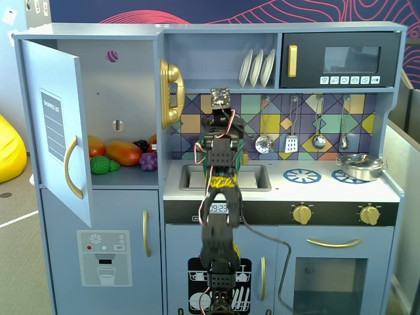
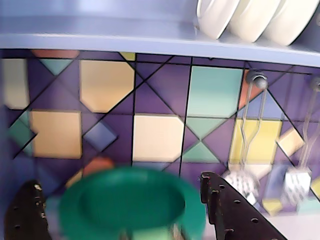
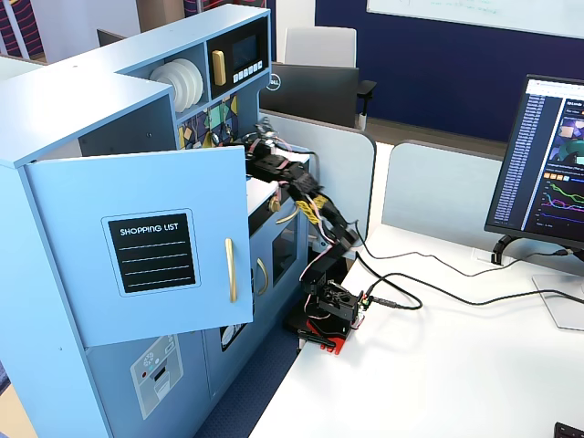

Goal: Pick up the lid from the counter and put it on the green recipient

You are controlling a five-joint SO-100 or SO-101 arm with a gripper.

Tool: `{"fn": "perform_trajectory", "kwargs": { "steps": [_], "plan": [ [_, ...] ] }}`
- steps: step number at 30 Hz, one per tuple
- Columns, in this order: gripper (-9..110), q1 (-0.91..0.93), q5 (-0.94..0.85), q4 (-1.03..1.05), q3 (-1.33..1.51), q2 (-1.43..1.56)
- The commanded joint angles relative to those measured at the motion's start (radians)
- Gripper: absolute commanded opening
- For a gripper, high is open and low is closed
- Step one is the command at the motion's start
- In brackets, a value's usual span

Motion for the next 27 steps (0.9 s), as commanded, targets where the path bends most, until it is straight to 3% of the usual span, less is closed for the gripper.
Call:
{"fn": "perform_trajectory", "kwargs": {
  "steps": [1, 7, 13, 21, 27],
  "plan": [
    [31, 0.012, -0.014, 0.115, 0.178, 0.276],
    [26, 0.069, 0.018, 0.238, 0.586, 0.561],
    [0, 0.012, -0.023, 0.206, 1.023, 0.706],
    [0, -0.023, 0.058, 0.21, 1.428, 0.767],
    [0, -0.041, 0.094, 0.359, 1.588, 0.893]
  ]
}}
